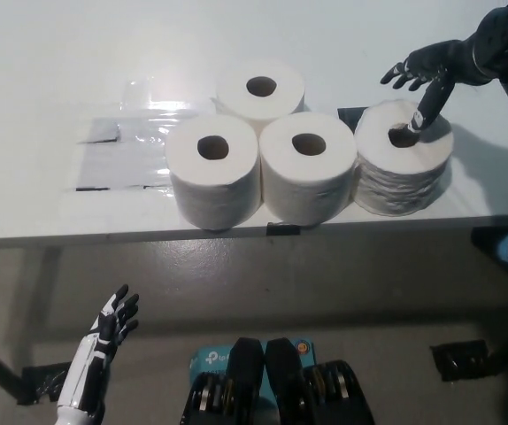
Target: A few rolls of toilet paper are kept infront of the robot and the robot uses its right hand to lift one of the rolls and and places it on top of the other rolls to stack it.
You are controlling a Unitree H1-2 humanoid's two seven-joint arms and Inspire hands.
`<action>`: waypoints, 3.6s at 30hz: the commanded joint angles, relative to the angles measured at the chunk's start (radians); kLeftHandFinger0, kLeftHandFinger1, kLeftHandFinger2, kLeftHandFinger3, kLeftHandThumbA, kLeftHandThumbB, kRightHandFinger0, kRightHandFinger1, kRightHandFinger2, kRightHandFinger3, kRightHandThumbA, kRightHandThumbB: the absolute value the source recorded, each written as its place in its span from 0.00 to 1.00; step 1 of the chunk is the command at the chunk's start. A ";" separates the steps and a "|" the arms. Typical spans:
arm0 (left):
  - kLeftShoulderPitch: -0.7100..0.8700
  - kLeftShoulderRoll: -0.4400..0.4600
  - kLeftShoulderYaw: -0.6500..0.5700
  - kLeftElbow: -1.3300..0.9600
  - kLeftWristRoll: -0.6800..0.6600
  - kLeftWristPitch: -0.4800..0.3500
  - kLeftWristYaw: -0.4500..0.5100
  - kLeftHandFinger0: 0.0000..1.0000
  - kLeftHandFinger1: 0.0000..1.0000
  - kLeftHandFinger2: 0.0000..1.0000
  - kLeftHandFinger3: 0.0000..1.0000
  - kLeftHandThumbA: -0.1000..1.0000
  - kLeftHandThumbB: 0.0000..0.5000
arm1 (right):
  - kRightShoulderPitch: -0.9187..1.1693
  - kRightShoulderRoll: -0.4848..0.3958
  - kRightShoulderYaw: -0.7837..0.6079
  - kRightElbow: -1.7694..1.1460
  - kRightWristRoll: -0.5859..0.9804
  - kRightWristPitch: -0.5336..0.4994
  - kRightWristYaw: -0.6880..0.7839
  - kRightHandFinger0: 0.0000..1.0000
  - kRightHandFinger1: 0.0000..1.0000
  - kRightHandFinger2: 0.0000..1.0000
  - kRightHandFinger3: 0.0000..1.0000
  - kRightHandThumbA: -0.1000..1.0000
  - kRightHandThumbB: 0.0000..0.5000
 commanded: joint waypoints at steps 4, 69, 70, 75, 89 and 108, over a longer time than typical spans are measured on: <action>-0.004 0.013 0.003 -0.040 -0.004 -0.006 -0.012 1.00 1.00 1.00 1.00 1.00 0.15 | -0.062 0.000 0.003 0.014 -0.034 -0.063 -0.035 1.00 1.00 1.00 1.00 0.86 0.64; -0.022 0.017 0.026 -0.035 -0.032 -0.034 -0.011 1.00 1.00 1.00 1.00 1.00 0.20 | 0.090 -0.030 -0.064 0.138 -0.061 -0.047 -0.430 0.20 0.58 0.95 0.71 0.61 0.00; -0.022 0.016 0.026 -0.035 -0.034 -0.034 -0.011 1.00 1.00 1.00 1.00 1.00 0.21 | 0.096 -0.038 -0.085 0.137 -0.046 -0.049 -0.424 0.13 0.53 0.90 0.59 0.61 0.00; -0.015 0.014 0.027 -0.030 -0.041 -0.043 -0.012 1.00 1.00 1.00 1.00 1.00 0.20 | 0.130 -0.063 -0.192 0.140 0.018 -0.054 -0.401 0.04 0.42 0.75 0.28 0.67 0.07; -0.010 0.013 0.042 -0.026 -0.050 -0.037 -0.007 1.00 1.00 1.00 1.00 1.00 0.20 | 0.268 -0.059 -0.702 0.159 0.387 0.027 -0.360 0.00 0.00 0.39 0.61 0.53 0.05; 0.001 0.002 0.047 -0.008 -0.046 -0.061 -0.004 1.00 1.00 1.00 1.00 1.00 0.15 | 0.344 0.025 -1.021 0.177 0.611 0.066 -0.296 0.00 0.00 0.00 0.00 0.79 0.15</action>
